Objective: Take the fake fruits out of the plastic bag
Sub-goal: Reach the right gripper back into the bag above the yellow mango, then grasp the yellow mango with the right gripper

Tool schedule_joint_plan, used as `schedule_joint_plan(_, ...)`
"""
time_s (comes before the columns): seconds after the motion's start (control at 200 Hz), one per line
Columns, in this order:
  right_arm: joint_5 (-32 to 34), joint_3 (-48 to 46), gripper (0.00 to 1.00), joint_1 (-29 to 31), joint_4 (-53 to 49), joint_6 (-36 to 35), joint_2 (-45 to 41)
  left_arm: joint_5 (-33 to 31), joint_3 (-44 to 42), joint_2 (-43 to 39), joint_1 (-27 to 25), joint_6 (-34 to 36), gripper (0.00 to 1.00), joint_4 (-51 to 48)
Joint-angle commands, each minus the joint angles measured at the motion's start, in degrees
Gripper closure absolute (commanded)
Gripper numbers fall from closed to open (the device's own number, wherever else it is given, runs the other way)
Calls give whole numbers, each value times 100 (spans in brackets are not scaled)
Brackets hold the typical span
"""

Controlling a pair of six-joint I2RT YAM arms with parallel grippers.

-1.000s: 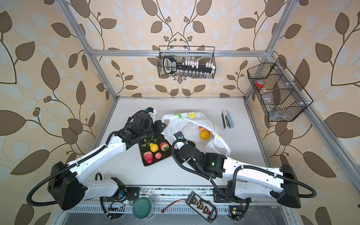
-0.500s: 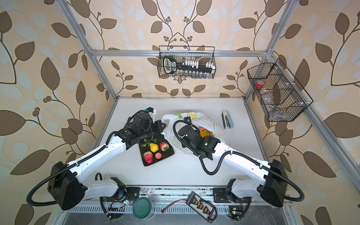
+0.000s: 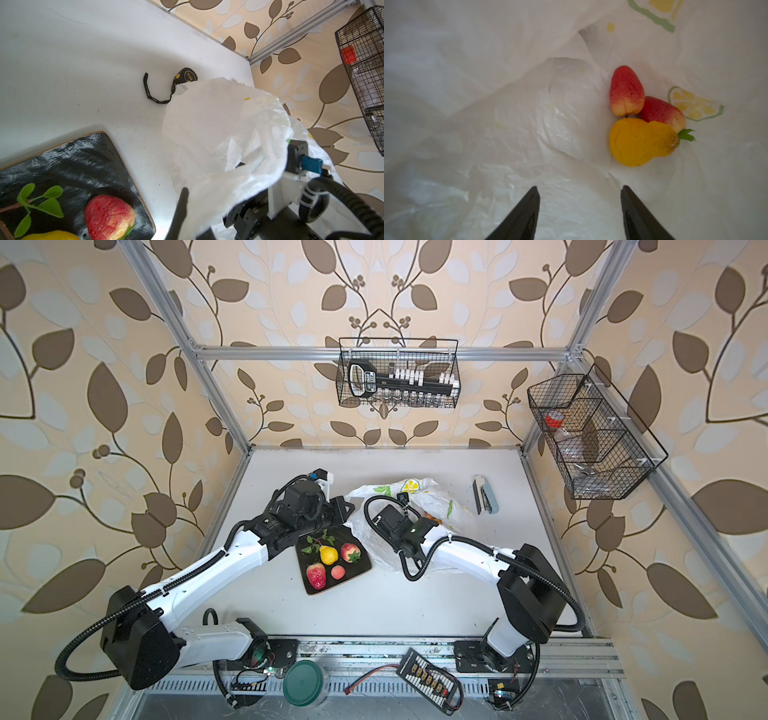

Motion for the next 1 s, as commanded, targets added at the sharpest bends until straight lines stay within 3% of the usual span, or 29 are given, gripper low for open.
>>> schedule_joint_plan(0.0,665,68,29,-170,-574,821,276,140,52,-222,-79,-36,100,96)
schedule_joint_plan(0.105,849,132,21,-330,-932,1258,465,141,14,-249,-150,-62,100,98)
schedule_joint_plan(0.275,894,-38,9,-575,-834,1357,467,119,7,-240,-400,-99,100,105)
schedule_joint_plan(0.49,252,-220,2,-1159,-94,1119,328,36,53,-162,-880,-191,100,123)
schedule_joint_plan(0.735,-281,-221,1,-1583,465,1285,529,-62,86,-179,-1243,-259,100,87)
schedule_joint_plan(0.995,-429,-72,8,-1839,784,1461,1059,-138,138,-170,-1266,-198,100,44)
